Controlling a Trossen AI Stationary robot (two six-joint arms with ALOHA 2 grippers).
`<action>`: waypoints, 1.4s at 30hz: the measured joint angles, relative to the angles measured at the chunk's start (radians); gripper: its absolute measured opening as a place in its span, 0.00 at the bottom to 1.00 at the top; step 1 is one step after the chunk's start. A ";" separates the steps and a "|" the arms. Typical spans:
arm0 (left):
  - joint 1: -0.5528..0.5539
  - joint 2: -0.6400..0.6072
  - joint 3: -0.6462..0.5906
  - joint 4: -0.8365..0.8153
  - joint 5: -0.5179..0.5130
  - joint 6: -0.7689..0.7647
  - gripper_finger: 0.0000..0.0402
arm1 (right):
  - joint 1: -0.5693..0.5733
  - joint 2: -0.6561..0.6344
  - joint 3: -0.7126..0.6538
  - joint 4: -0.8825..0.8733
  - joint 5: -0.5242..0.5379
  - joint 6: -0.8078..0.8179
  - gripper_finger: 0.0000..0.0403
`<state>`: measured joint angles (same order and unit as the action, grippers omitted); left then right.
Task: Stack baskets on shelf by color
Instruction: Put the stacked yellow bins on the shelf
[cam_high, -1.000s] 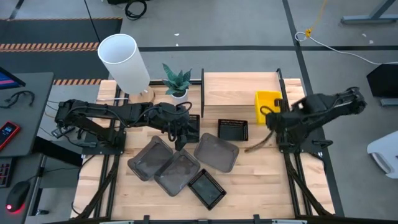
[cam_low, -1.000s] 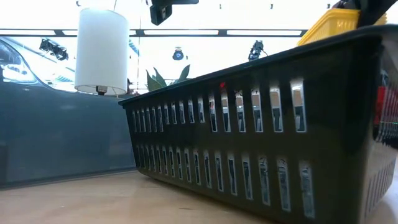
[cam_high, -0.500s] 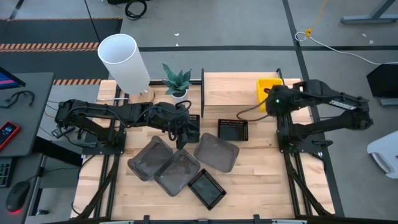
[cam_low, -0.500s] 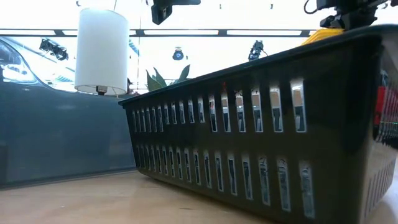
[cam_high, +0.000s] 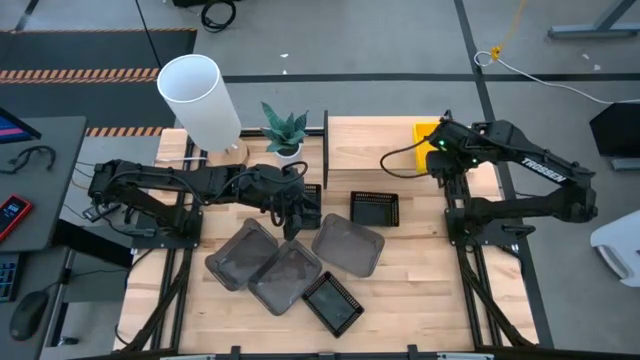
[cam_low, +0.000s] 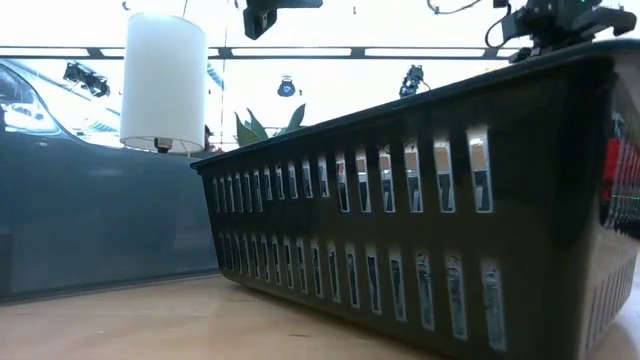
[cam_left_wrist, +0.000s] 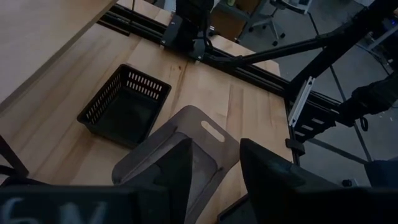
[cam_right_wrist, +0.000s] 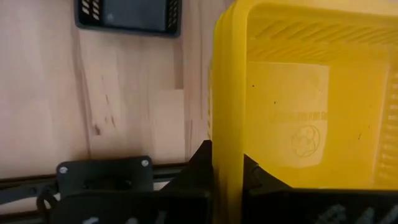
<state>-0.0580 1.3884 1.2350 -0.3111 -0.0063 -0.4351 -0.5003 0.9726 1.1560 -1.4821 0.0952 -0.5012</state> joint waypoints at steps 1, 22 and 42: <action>0.000 0.000 0.000 0.000 0.000 0.000 0.35 | -0.010 0.000 -0.020 0.013 -0.002 -0.014 0.03; -0.003 0.000 0.000 0.000 0.000 -0.027 0.35 | -0.125 0.000 -0.104 0.067 0.071 -0.036 0.24; -0.003 0.000 0.000 0.000 0.010 -0.047 0.35 | -0.175 0.000 -0.058 0.085 0.147 0.079 0.36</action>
<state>-0.0612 1.3884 1.2350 -0.3115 0.0036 -0.4826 -0.6753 0.9729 1.0985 -1.3976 0.2423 -0.4217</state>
